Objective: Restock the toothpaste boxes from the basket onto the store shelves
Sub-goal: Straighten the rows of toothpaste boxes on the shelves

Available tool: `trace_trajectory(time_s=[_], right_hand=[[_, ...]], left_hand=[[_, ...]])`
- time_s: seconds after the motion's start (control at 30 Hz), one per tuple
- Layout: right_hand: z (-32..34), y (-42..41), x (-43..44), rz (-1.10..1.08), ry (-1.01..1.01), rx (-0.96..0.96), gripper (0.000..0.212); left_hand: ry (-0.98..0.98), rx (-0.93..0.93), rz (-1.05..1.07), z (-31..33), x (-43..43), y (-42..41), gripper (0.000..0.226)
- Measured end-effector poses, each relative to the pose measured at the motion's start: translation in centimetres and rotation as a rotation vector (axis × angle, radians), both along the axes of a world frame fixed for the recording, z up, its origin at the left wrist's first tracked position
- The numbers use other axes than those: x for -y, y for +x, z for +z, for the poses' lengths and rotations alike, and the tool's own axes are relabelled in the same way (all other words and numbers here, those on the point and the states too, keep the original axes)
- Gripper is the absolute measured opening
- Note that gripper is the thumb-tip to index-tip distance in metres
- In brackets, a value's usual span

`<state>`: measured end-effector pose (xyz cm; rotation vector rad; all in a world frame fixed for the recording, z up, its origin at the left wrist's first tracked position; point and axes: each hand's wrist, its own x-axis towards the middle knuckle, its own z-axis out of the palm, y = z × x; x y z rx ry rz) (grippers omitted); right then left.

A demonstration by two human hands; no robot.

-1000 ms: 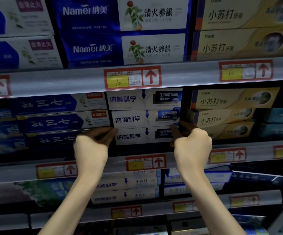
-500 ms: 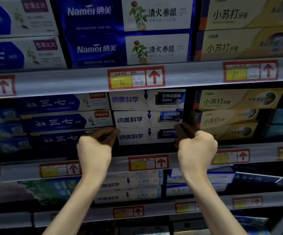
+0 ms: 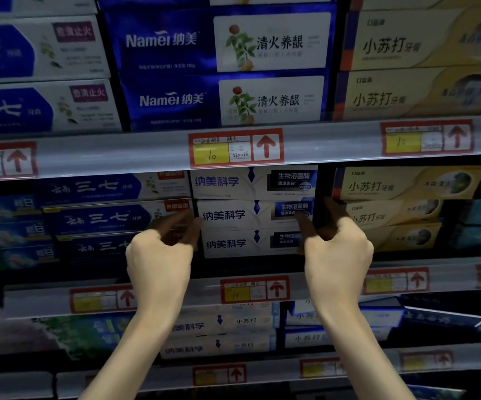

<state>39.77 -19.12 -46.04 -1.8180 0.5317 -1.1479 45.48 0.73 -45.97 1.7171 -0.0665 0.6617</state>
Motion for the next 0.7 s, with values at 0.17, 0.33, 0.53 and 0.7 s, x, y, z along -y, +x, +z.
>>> trace_trajectory(time_s=[0.17,0.33,0.53,0.7], right_hand=[[1.0,0.4,0.1,0.057,0.066,-0.025,0.017],[1.2,0.9,0.4,0.112,0.118,-0.009,0.009],[1.6,0.8,0.3,0.151,0.118,0.076,0.046],[1.9,0.5,0.1,0.146,0.120,0.141,0.031]], left_hand=[[-0.069,0.026,-0.038,1.4,0.6,0.4,0.032],[-0.092,0.044,-0.112,1.7,1.0,0.6,0.029],[-0.132,0.054,-0.136,1.7,1.0,1.1,0.026],[-0.200,0.056,-0.159,1.7,1.1,1.3,0.023]])
